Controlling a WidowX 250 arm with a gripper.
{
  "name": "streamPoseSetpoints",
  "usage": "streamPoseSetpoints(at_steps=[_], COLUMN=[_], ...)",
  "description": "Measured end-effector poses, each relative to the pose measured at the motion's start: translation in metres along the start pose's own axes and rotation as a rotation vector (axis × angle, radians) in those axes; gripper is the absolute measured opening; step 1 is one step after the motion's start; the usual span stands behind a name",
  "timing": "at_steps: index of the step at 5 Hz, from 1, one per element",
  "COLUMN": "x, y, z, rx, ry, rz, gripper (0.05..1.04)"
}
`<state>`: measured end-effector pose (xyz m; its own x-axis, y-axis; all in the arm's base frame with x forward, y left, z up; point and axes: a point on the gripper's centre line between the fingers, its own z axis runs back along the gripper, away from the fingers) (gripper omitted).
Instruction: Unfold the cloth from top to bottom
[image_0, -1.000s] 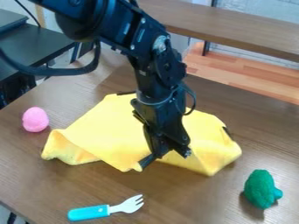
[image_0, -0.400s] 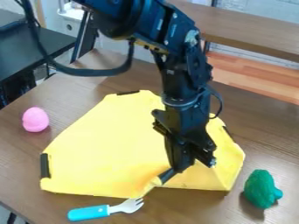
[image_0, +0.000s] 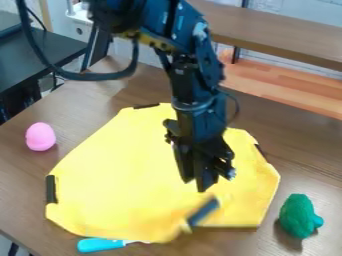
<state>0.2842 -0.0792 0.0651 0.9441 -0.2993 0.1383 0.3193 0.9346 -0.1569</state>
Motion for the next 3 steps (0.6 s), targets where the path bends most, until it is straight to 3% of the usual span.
streamPoseSetpoints(at_steps=[1,2,3], x=[0.004,0.008,0.016], y=[0.011,0.027,0.052], z=[0.010,0.030,0.051], rx=[-0.042,-0.120,-0.139], ry=[-0.006,-0.015,-0.073], rz=[0.012,0.035,0.098], gripper=[0.787,0.998,1.001])
